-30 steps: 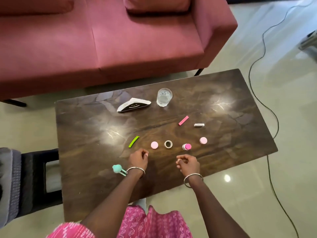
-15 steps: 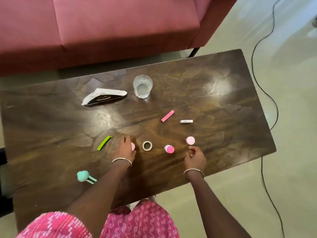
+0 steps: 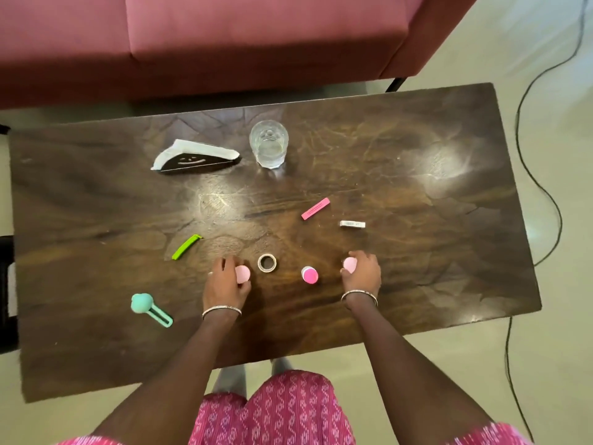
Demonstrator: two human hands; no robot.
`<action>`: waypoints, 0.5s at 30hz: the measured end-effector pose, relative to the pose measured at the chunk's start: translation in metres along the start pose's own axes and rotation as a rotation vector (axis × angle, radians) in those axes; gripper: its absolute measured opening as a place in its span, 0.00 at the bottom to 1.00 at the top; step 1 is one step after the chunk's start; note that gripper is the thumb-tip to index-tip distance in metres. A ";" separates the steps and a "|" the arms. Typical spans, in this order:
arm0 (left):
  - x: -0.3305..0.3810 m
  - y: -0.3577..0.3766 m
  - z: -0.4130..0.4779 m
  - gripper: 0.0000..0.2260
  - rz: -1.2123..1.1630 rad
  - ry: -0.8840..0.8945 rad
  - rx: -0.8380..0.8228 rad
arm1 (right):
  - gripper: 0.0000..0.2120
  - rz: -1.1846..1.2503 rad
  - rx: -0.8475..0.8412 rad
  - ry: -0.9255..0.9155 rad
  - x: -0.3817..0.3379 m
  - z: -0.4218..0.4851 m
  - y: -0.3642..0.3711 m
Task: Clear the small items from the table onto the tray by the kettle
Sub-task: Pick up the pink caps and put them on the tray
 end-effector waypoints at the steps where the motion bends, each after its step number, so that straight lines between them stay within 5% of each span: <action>1: 0.001 -0.005 -0.007 0.17 -0.036 -0.002 0.013 | 0.19 0.032 0.005 -0.001 -0.003 -0.004 -0.003; 7: 0.006 -0.043 -0.057 0.17 -0.229 -0.013 0.137 | 0.16 0.233 0.135 -0.041 -0.029 -0.053 -0.038; 15: -0.029 -0.095 -0.119 0.17 -0.298 -0.038 0.272 | 0.16 0.281 0.093 -0.304 -0.087 -0.137 -0.035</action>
Point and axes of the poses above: each hand's wrist, its own z-axis towards the middle knuckle, its own y-axis out of the palm, x = y × z, the point moved 9 cm from there along z, towards the middle knuckle, and after that the axes turned 4 degrees about -x, right-handed, at the moved point
